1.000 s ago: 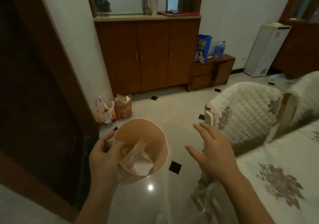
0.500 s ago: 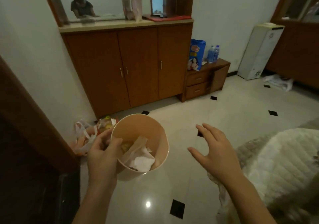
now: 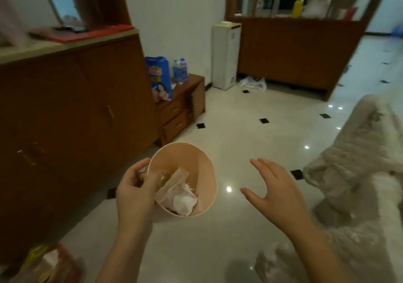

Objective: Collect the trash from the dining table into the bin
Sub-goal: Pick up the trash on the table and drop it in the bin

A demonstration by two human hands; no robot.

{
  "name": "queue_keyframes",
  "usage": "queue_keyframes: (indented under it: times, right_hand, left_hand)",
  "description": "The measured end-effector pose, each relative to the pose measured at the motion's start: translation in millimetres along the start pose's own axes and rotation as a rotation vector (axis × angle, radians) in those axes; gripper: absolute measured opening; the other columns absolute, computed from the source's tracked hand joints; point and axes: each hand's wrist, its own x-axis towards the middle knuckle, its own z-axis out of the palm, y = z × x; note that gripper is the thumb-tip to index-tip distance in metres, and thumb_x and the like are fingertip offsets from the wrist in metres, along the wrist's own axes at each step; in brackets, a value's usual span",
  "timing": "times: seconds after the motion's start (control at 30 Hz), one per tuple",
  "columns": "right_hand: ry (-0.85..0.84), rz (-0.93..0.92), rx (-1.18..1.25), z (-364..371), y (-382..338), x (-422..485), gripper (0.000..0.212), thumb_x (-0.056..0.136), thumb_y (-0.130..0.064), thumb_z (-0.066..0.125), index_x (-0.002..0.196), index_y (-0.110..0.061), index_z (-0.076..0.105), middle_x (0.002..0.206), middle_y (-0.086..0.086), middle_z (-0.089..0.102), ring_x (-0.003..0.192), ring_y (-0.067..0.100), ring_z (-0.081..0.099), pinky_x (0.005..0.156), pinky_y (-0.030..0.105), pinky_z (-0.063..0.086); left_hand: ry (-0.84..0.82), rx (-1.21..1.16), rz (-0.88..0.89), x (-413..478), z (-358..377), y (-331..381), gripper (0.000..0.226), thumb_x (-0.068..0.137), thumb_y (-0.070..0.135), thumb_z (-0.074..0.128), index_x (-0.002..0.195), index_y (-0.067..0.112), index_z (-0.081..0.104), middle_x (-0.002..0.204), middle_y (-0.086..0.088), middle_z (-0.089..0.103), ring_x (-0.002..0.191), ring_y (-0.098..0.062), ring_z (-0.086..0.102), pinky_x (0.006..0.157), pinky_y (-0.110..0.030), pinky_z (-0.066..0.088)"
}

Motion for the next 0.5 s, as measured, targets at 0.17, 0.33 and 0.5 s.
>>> queue_keyframes:
  times: [0.17, 0.33, 0.5]
  right_hand:
    - [0.077, 0.194, -0.073, -2, 44, 46, 0.065, 0.070, -0.036, 0.073, 0.127, -0.018, 0.046, 0.128, 0.006, 0.054, 0.118, 0.024, 0.048, 0.098, 0.041, 0.040]
    - [0.171, 0.358, -0.103, -2, 108, 97, 0.067, 0.070, -0.036, 0.074, 0.128, -0.021, 0.044, 0.129, 0.004, 0.052, 0.119, 0.023, 0.047, 0.097, 0.044, 0.045]
    - [0.215, 0.432, -0.157, -15, 185, 164, 0.067, 0.072, -0.037, 0.071, 0.130, -0.023, 0.041, 0.133, 0.002, 0.048, 0.124, 0.021, 0.042, 0.101, 0.035, 0.035]
  left_hand:
    - [-0.208, -0.011, -0.030, 67, 91, 0, 0.026, 0.079, 0.025, 0.067, 0.103, 0.032, 0.060, 0.098, 0.007, 0.062, 0.091, -0.019, 0.059, 0.082, -0.045, 0.052]
    - [-0.354, -0.014, -0.057, 116, 203, -8, 0.031, 0.080, 0.027, 0.066, 0.111, 0.025, 0.062, 0.097, 0.001, 0.063, 0.091, -0.023, 0.060, 0.083, -0.045, 0.052]
    - [-0.503, -0.031, -0.042, 150, 331, 0, 0.022, 0.082, 0.022, 0.063, 0.102, 0.030, 0.060, 0.090, 0.001, 0.062, 0.091, -0.025, 0.061, 0.082, -0.044, 0.052]
